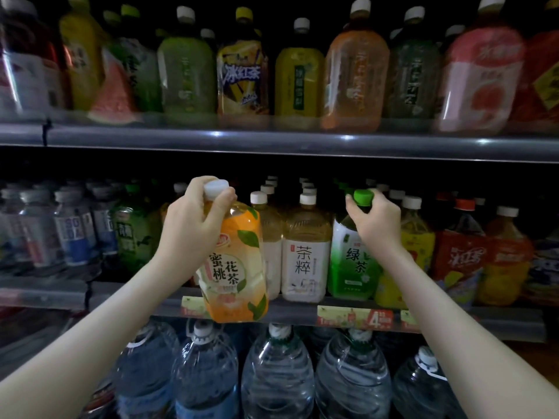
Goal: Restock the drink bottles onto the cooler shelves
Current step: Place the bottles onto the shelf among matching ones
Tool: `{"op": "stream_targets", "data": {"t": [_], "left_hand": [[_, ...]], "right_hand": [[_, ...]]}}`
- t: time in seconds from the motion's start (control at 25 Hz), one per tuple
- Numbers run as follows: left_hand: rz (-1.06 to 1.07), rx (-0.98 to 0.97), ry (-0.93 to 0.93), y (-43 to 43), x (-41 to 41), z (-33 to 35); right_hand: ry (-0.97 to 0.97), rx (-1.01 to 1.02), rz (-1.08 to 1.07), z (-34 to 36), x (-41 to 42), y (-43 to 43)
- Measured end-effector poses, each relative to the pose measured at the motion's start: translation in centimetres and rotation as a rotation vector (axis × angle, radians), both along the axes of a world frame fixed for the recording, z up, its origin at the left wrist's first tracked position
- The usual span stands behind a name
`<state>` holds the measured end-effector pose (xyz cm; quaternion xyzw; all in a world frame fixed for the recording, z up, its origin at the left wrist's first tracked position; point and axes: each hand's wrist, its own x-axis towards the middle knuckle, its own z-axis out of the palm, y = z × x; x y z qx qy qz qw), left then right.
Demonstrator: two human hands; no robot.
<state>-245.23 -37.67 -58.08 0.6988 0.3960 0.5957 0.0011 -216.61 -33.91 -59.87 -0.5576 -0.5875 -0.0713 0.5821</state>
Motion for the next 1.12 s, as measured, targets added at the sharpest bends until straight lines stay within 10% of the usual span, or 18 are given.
{"op": "stream_targets", "data": {"t": [0.28, 0.4, 0.68, 1.12], "left_hand": [[0.044, 0.023, -0.093, 2.8, -5.0, 0.0], [0.093, 0.078, -0.089, 4.3, -8.2, 0.9], [0.064, 0.19, -0.021, 6.7, -11.6, 1.2], [0.203, 0.143, 0.04, 10.3, -16.9, -1.1]], "right_hand": [[-0.071, -0.378, -0.254, 1.1, -0.2, 2.5], [-0.196, -0.197, -0.411, 1.4, -4.3, 1.4], [-0.424, 0.079, 0.331, -1.8, -22.1, 0.7], [-0.783, -0.171, -0.142, -3.5, -24.9, 5.7]]}}
